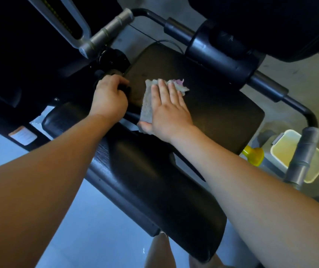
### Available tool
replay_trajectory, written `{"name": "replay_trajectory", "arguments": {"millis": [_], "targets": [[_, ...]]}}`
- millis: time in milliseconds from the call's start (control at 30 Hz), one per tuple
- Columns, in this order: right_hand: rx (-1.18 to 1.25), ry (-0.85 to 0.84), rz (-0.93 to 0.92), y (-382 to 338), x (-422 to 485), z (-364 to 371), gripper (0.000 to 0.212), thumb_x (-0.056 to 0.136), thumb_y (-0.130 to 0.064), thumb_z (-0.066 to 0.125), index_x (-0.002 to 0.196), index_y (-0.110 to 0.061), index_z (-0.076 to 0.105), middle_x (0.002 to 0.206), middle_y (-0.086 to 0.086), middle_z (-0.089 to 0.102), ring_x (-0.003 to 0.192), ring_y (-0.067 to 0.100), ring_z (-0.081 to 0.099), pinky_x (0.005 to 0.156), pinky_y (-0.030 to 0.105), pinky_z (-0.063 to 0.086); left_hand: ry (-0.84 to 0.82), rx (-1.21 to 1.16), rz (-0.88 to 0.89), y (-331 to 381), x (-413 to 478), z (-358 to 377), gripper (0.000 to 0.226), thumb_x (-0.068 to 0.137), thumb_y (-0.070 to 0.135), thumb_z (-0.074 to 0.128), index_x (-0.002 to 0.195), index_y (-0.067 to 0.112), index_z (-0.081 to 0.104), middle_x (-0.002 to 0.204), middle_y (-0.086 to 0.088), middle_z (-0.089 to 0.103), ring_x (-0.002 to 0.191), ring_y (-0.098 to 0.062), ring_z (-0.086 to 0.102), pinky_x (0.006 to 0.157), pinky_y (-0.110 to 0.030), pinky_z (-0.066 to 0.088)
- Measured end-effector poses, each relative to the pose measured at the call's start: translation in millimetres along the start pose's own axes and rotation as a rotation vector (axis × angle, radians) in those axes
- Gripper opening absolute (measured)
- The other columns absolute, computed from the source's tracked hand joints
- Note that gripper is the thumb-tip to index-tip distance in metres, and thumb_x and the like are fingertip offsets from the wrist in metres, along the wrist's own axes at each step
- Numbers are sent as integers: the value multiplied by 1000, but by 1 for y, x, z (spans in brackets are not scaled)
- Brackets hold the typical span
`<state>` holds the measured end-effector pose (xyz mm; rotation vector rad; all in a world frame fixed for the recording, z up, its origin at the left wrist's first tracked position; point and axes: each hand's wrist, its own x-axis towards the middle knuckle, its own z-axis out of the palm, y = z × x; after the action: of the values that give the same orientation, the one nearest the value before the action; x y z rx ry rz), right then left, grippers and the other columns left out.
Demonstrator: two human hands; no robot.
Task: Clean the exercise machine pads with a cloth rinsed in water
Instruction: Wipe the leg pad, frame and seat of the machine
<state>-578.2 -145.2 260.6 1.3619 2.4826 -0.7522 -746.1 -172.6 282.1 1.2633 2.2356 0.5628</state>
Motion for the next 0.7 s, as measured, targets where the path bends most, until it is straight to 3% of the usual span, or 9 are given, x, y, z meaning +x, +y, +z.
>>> {"name": "replay_trajectory", "arguments": {"millis": [267, 433, 533, 600, 700], "targets": [[-17, -89, -1, -50, 69, -17, 112, 87, -81, 42, 162, -19, -15, 168, 9, -26, 153, 33, -26, 126, 49, -11, 123, -74, -213, -8, -7, -29, 39, 87, 2, 40, 114, 16, 64, 120, -4, 59, 108, -20, 58, 89, -31, 50], [-109, -30, -137, -58, 60, -3, 79, 98, -71, 30, 162, -39, -5, 168, 8, -23, 154, 35, -23, 126, 50, -9, 130, -17, -251, -8, -14, -29, 36, 85, 6, 41, 108, 17, 65, 112, -3, 62, 101, -21, 60, 83, -34, 50], [-129, 108, -194, -45, 32, 13, 80, 102, -56, 40, 164, -29, -2, 170, 2, -17, 156, 29, -16, 128, 43, -4, 112, -50, -267, 5, -20, -17, 30, 84, 6, 41, 98, 19, 64, 105, 0, 63, 93, -16, 60, 78, -29, 49], [-168, 156, -207, -33, 13, 21, 81, 103, -43, 44, 162, -23, -8, 170, 4, -16, 157, 30, -13, 128, 43, -1, 108, -98, -290, 17, -24, -7, 26, 83, 9, 42, 92, 24, 61, 104, 2, 62, 92, -13, 60, 81, -32, 53], [-140, 222, -198, -13, -18, 29, 86, 101, -34, 51, 162, -24, -9, 171, 8, -9, 158, 32, -8, 128, 45, 4, 123, -88, -295, 34, -30, 8, 30, 79, 13, 41, 97, 25, 62, 107, 4, 57, 114, -25, 54, 99, -46, 50]]}}
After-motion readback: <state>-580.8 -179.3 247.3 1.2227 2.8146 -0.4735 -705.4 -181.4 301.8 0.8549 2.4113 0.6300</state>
